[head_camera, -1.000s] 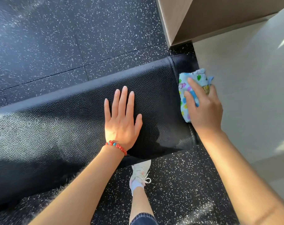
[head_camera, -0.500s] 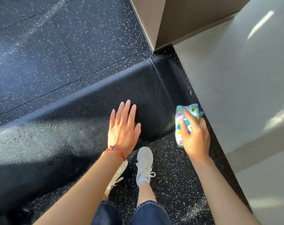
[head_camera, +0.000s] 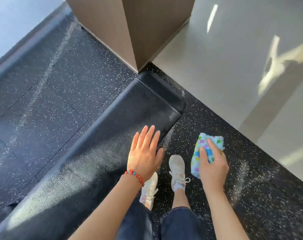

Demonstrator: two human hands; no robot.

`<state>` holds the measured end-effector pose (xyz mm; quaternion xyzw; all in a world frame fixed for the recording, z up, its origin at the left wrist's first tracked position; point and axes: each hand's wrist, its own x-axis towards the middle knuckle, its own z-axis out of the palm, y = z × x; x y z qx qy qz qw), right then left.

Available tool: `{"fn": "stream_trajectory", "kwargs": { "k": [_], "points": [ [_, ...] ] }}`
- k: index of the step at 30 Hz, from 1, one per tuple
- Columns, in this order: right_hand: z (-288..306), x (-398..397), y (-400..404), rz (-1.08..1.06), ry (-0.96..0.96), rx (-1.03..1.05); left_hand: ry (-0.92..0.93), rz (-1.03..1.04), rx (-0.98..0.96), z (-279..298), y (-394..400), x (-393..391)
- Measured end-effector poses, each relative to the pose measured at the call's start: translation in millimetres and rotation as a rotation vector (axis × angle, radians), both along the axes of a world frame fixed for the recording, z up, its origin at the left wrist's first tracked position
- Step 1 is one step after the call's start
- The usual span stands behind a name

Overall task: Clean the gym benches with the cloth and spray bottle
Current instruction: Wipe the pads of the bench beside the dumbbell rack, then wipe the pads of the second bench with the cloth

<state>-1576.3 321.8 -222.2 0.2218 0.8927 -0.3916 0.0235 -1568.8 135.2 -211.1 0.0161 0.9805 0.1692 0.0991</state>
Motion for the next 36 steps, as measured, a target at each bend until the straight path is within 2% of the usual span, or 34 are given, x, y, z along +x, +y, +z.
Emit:
{"fn": "stream_trajectory", "kwargs": {
  "k": [10, 19, 26, 36],
  "points": [
    [93, 82, 46, -0.251, 0.118, 0.0, 0.058, -0.353, -0.019, 86, 55, 26],
    [162, 173, 123, -0.57, 0.238, 0.006, 0.153, -0.62, 0.058, 159, 161, 60],
    [206, 268, 187, -0.72, 0.274, 0.044, 0.18, -0.856, 0.095, 201, 257, 125],
    [231, 406, 261, -1.059, 0.254, 0.034, 0.205, -1.168, 0.131, 222, 383, 234]
  ]
}}
